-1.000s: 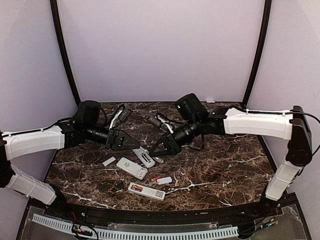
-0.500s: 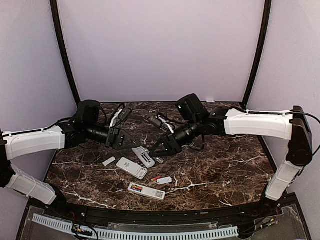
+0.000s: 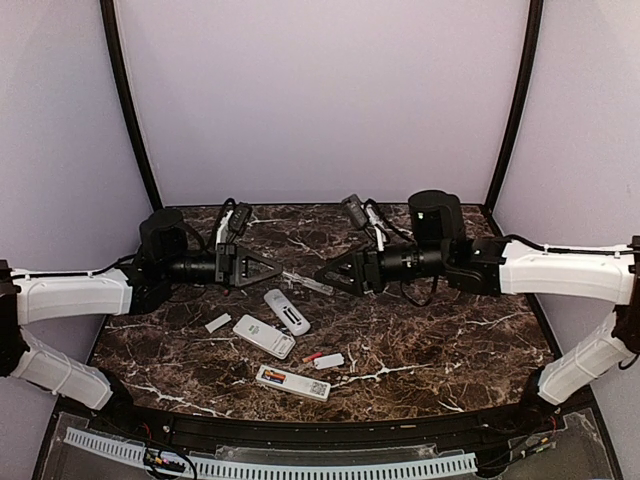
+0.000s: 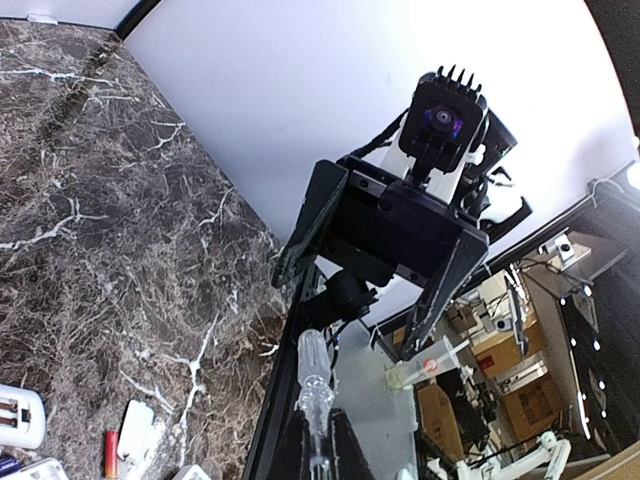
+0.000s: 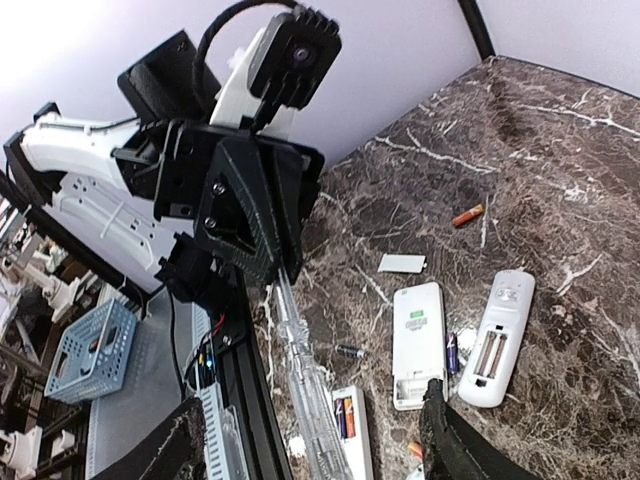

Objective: Unload the batteries from the remote control
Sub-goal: Pass from the right arm to the left, then pass from the left arm to the right, then hold the remote control without the battery cover at the center of the board, then remove the battery from the remote control without the battery cover.

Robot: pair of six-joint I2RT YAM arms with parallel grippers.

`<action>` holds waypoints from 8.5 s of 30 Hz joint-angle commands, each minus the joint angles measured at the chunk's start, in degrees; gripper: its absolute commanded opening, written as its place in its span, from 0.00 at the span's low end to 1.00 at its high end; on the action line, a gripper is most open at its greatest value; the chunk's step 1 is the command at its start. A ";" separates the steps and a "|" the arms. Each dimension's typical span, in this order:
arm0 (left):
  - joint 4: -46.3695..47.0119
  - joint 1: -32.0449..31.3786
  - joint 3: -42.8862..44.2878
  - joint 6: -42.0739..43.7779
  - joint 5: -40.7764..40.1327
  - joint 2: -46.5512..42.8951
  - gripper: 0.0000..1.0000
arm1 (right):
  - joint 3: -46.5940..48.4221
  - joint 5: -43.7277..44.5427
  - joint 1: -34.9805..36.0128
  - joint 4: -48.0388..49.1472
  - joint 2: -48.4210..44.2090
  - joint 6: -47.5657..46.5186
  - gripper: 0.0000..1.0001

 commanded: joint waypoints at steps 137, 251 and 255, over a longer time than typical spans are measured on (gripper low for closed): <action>-24.78 -5.63 -17.44 3.43 -16.97 3.76 0.27 | 3.00 16.00 16.67 -23.20 13.92 49.29 0.00; -22.06 -11.75 -17.75 -1.34 -14.31 6.47 0.12 | 8.34 18.10 18.33 -27.79 16.15 50.89 0.00; -21.99 -11.78 -17.78 -1.23 -14.31 6.82 0.12 | 4.31 16.43 17.55 -22.55 14.86 52.50 0.00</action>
